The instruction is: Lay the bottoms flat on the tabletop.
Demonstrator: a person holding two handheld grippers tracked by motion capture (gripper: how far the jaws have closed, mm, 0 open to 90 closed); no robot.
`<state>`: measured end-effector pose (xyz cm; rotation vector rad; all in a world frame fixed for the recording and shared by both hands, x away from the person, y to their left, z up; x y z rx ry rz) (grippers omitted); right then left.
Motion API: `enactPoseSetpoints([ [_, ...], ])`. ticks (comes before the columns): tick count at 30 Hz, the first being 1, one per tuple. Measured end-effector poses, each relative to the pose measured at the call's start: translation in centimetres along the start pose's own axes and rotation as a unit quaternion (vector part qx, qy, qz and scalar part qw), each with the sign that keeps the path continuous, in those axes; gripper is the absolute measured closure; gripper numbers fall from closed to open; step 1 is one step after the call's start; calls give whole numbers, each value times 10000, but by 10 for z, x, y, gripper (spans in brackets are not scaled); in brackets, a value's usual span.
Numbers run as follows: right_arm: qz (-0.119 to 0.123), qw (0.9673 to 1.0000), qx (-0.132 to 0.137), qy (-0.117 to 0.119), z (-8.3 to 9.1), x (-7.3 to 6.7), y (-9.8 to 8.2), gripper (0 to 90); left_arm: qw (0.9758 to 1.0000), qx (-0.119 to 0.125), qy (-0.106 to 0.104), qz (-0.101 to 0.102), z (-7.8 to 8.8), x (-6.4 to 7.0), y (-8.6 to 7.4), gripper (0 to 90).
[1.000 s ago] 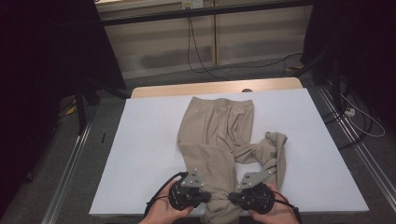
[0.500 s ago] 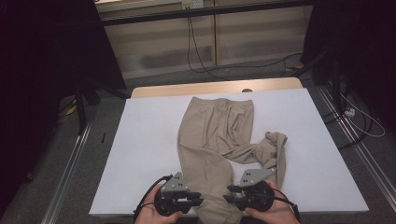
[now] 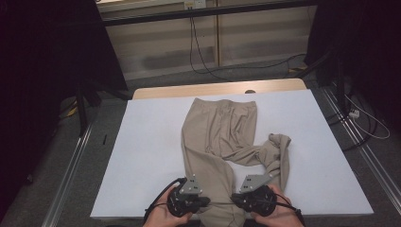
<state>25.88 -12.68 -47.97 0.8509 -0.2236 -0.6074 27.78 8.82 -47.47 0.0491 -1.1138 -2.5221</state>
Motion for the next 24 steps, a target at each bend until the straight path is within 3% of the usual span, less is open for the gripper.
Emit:
enactPoseSetpoints([
  [4,-101,9996,1,266,0,-12,-2,857,9999,-111,-60,110,15,4,-11,900],
  [7,-106,9986,1,515,-2,-21,-1,840,9998,-164,-39,48,25,7,-14,900],
  [11,-40,9966,-21,823,-5,-33,1,795,9997,-98,75,217,38,4,-25,900],
  [15,15,9978,87,655,-4,-29,4,650,9986,255,81,452,46,-5,-22,817],
  [16,-38,9980,175,605,-3,-24,6,630,9985,280,210,432,46,-7,-22,813],
  [18,-159,9982,421,390,1,-13,10,632,9980,347,265,456,45,-12,-21,756],
  [21,-4,9984,571,40,1,2,15,678,9974,319,578,291,41,-23,-19,720],
  [22,18,9983,576,22,-2,6,16,684,9969,262,711,225,39,-29,-18,704],
  [24,27,9985,545,35,-8,10,18,687,9966,220,749,272,32,-37,-19,687],
])
Point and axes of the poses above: each handheld gripper's, and its own axes: z roughly backward along the jaws, y roughly out of its top, x roughly to its right, the point moved 3 cm from there along -z, roughly forward along the jaws, and after that the axes turned 5 degrees about x, right-handed, at the moved point
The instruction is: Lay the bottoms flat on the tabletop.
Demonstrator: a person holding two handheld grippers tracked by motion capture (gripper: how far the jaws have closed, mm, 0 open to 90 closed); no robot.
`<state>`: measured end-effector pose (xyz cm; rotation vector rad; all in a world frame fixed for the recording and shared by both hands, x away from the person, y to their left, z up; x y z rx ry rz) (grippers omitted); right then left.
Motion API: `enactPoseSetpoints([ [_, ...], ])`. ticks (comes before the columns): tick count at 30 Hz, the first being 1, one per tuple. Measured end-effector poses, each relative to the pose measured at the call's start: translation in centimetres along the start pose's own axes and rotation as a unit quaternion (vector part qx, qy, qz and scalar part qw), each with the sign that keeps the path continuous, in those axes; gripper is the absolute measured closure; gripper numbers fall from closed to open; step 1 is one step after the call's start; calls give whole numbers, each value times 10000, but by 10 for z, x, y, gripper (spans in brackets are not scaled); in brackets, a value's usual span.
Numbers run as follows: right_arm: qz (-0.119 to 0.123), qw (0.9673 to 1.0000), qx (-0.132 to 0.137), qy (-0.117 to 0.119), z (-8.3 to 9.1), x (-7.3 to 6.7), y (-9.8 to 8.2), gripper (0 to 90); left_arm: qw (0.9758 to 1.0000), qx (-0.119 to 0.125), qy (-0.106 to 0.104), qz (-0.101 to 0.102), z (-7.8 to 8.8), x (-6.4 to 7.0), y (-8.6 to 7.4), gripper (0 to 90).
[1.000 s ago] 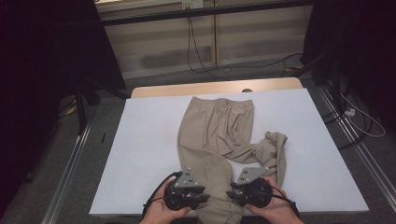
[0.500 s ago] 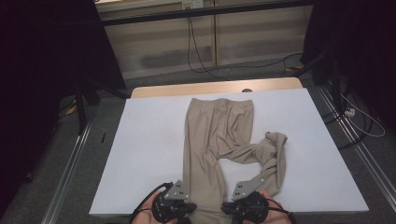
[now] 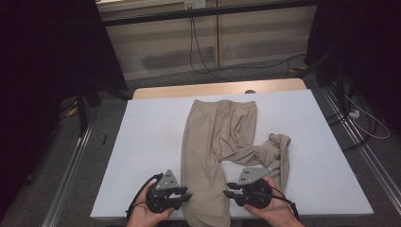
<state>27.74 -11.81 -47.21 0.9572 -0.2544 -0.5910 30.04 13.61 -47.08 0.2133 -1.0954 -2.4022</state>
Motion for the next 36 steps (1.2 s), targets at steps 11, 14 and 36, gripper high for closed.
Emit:
enactPoseSetpoints([
  [11,237,9993,-278,6,-16,-9,-3,663,9986,-380,320,166,7,-9,-6,900],
  [14,312,9991,-277,70,-19,-12,-2,635,9981,-315,380,364,14,-14,-11,900],
  [36,367,9962,-495,623,-9,-28,-6,893,9988,84,140,459,24,-6,-15,849],
])
Point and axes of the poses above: each handheld gripper's, and its own axes: z roughly backward along the jaws, y roughly out of its top, x roughly to its right, the point moved 3 cm from there along -z, roughly forward along the jaws, and after that the axes turned 5 degrees about x, right-handed, at the moved point
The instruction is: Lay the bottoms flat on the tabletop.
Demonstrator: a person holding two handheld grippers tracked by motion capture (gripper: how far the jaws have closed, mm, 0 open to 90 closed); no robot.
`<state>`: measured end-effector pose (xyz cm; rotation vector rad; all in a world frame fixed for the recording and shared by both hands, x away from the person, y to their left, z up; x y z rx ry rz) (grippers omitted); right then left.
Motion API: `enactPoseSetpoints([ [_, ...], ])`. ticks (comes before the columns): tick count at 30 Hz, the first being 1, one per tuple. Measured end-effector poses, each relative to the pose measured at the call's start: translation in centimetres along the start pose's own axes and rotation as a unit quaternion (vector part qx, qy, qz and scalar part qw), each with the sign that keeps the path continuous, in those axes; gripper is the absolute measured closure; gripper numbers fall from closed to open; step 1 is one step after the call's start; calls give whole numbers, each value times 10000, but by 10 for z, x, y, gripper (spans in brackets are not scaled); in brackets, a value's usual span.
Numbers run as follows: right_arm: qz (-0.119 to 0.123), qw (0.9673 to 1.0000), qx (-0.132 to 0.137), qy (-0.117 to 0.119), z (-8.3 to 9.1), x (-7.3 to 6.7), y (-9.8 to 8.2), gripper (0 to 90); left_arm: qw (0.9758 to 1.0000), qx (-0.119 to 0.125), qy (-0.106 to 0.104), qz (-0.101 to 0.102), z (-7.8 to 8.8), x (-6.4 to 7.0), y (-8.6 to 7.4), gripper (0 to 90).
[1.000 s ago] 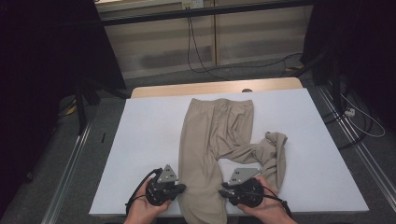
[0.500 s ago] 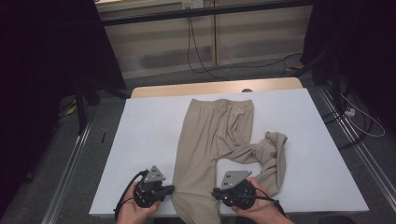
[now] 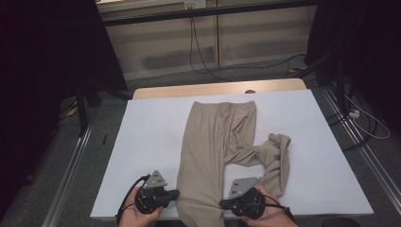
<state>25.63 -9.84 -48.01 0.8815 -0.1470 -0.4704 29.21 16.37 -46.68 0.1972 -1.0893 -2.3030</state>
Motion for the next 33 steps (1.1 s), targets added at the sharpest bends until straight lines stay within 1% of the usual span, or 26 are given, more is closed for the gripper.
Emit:
enactPoseSetpoints([
  [1,1,10000,-5,3,1,0,0,892,9999,60,-83,-73,0,4,1,815],
  [2,-3,10000,-9,27,2,1,-1,891,9994,113,-187,-256,-2,9,2,774],
  [4,-30,10000,-22,52,2,2,-1,891,9985,136,-299,-446,-8,19,3,719],
  [5,-19,10000,-25,63,2,2,-2,891,9982,78,-306,-514,-10,22,2,667],
  [6,-20,10000,-24,62,2,2,-2,891,9977,-2,-246,-625,-14,26,2,611],
  [7,-9,10000,-30,65,2,2,-2,891,9967,-81,-226,-780,-17,30,1,567],
  [8,-13,10000,-23,74,2,2,-2,891,9960,-121,-192,-869,-21,34,0,533],
  [9,-35,10000,-15,75,2,2,-2,890,9959,-129,-156,-887,-21,35,0,528],
  [10,-52,10000,-10,78,2,3,-3,885,9959,-144,-254,-858,-21,37,0,584],
  [11,-39,10000,2,66,2,3,-3,871,9958,-200,-307,-840,-20,38,0,709],
  [12,-12,10000,12,33,2,3,-3,846,9961,-213,-248,-823,-19,39,0,800],
  [13,0,10000,23,-1,2,3,-4,846,9959,-278,-256,-819,-18,39,0,879],
  [14,-2,10000,25,4,3,2,-4,864,9963,-284,-301,-747,-17,39,-1,900],
  [16,-46,10000,-11,58,4,2,-5,889,9967,-321,-346,-656,-14,38,-3,900],
  [18,-118,9997,-41,200,6,1,-6,889,9964,-391,-439,-611,-10,37,-5,900],
  [19,-137,9996,-62,252,7,1,-7,878,9972,-298,-486,-487,-9,37,-6,896],
  [20,-112,9996,-67,249,8,0,-7,850,9977,-212,-498,-408,-9,36,-7,849],
  [21,-89,9998,-60,179,9,1,-7,762,9978,-213,-465,-432,-8,34,-7,766],
  [22,-133,9999,-29,78,10,3,-6,647,9981,-131,-467,-376,-9,33,-5,725],
  [23,-188,9998,21,-7,12,6,-5,612,9983,-76,-470,-348,-9,31,-3,675],
  [24,-222,9997,90,-44,15,10,-4,615,9985,-49,-450,-305,-10,29,-1,623],
  [25,-255,9995,166,-129,19,15,-4,586,9990,56,-346,-282,-11,27,1,573],
  [27,-378,9979,285,-442,28,27,-5,517,9993,126,-202,-300,-11,22,5,466],
  [29,-518,9951,355,-769,36,39,-8,463,9994,254,-80,-207,-13,18,8,398],
  [31,-609,9916,342,-1093,46,49,-13,409,9991,295,26,-290,-13,13,11,319],
  [33,-654,9888,281,-1309,51,54,-19,334,9990,379,54,-233,-14,9,15,284],
])
Point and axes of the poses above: each handheld gripper's, and its own axes: z roughly backward along the jaws, y roughly out of its top, x roughly to its right, the point moved 3 cm from there along -z, roughly forward along the jaws, and after that the axes turned 5 degrees about x, right-handed, at the moved point
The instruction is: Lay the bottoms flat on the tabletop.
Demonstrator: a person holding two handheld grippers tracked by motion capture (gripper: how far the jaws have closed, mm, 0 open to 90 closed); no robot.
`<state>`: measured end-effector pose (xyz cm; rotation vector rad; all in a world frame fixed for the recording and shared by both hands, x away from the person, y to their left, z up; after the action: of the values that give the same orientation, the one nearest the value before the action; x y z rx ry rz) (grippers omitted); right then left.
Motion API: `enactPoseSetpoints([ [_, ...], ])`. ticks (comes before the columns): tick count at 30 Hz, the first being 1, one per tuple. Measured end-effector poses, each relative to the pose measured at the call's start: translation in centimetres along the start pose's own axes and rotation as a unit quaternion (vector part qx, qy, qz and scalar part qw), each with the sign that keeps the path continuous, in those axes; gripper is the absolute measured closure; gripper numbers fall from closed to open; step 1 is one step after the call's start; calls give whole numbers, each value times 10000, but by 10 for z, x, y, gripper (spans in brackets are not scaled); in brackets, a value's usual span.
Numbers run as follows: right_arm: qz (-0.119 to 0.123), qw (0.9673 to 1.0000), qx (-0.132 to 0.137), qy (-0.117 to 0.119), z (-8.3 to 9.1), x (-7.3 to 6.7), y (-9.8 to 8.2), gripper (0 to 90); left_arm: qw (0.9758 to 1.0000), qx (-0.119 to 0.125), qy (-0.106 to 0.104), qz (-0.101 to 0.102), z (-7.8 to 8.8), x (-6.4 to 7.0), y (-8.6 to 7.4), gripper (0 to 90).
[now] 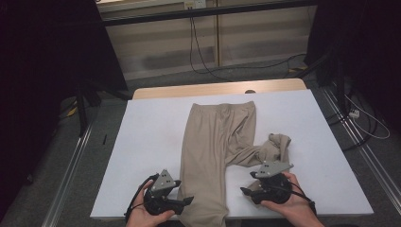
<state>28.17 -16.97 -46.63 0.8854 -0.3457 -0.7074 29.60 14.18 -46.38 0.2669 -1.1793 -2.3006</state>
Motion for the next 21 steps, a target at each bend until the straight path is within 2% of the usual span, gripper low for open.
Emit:
enactPoseSetpoints([
  [2,39,9997,-218,-109,4,5,-9,265,10000,67,29,30,-2,-2,2,270],
  [3,93,9994,-277,-181,5,6,-12,257,10000,20,6,-19,-3,-4,3,268],
  [4,163,9986,-351,-349,6,7,-14,236,10000,61,-10,9,-4,-4,4,260],
  [5,219,9980,-401,-443,7,8,-17,215,10000,23,-32,-50,-5,-4,5,256],
  [9,403,9944,-349,-915,14,15,-17,205,9999,25,-103,-109,-9,-2,8,253],
  [11,360,9925,-272,-1140,18,25,-17,203,9997,-2,-102,-202,-10,-2,8,250],
  [12,320,9913,-246,-1254,19,33,-18,200,9998,18,-111,-159,-10,-1,8,248],
  [15,104,9892,-310,-1429,17,49,-20,189,9998,11,-94,-176,-9,-1,8,248],
  [17,-78,9894,-423,-1390,12,58,-25,190,9998,-2,-91,-185,-9,-2,8,248],
  [18,-283,9910,-386,-1246,11,61,-26,261,9998,8,-86,-153,-9,-2,8,246],
  [19,-488,9930,-388,-1004,12,63,-26,331,9998,-29,-79,-179,-8,-3,7,246],
  [20,-558,9925,-363,-1028,14,63,-27,464,9998,-8,-73,-180,-8,-3,7,246],
  [21,-526,9926,-340,-1037,16,63,-27,623,9998,-16,-69,-177,-8,-3,7,246],
])
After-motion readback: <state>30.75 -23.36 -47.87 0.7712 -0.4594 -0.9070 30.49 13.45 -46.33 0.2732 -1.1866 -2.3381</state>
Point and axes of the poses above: each handheld gripper's, and its own axes: z roughly backward along the jaws, y roughly out of its top, x roughly to its right, the point moved 3 cm from there along -z, roughly forward along the jaws, and after that the axes turned 5 degrees about x, right-handed, at the moved point
